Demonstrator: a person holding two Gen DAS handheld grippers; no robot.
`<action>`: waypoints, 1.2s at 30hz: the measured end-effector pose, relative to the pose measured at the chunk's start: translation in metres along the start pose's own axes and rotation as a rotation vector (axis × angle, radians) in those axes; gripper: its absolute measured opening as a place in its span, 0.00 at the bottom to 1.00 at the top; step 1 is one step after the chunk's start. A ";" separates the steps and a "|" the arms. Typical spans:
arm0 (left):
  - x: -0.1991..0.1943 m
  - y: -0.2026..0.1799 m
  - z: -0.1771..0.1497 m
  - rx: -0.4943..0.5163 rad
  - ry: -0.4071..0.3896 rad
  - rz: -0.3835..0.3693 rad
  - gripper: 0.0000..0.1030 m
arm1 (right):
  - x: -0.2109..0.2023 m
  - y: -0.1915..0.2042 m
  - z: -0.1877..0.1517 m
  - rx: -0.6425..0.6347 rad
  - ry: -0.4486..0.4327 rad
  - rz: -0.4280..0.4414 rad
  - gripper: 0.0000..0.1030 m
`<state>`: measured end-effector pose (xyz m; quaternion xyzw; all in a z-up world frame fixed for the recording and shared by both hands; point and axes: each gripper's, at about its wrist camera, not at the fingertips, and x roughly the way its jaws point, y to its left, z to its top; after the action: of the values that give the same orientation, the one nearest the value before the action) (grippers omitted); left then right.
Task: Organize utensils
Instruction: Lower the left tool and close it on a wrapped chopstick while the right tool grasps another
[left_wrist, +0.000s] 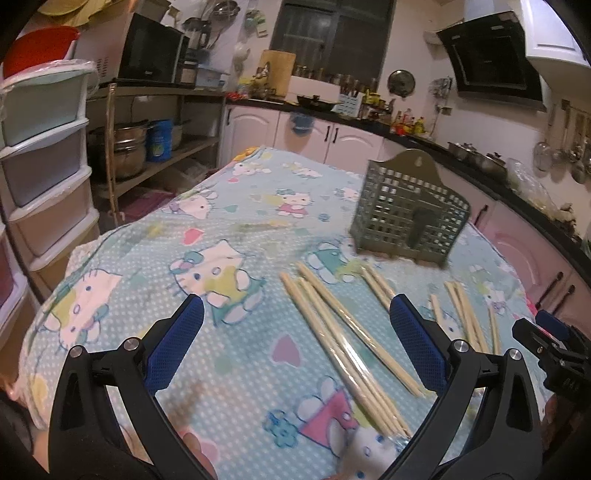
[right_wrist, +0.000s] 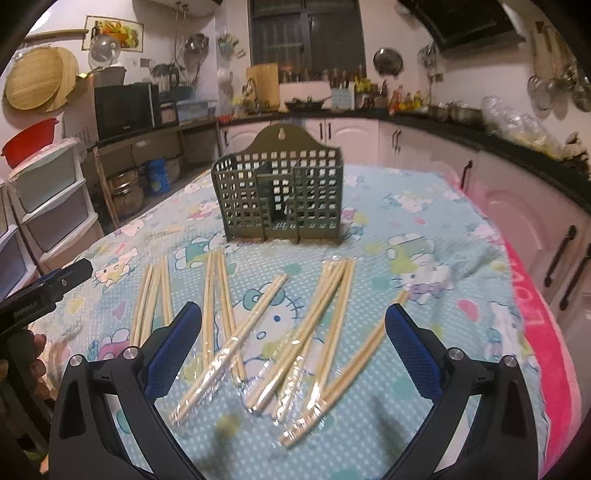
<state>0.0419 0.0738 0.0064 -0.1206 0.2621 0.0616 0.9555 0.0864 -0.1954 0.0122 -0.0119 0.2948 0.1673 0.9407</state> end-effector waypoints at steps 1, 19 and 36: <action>0.003 0.003 0.002 -0.005 0.008 0.003 0.90 | 0.003 0.000 0.002 0.002 0.009 0.012 0.94; 0.091 0.017 0.021 -0.060 0.337 -0.113 0.42 | 0.088 0.009 0.033 -0.032 0.284 0.104 0.51; 0.140 0.043 0.032 -0.209 0.456 -0.168 0.17 | 0.153 -0.008 0.045 0.101 0.491 0.113 0.27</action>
<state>0.1697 0.1316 -0.0476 -0.2506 0.4519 -0.0199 0.8559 0.2319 -0.1508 -0.0371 0.0114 0.5225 0.1966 0.8296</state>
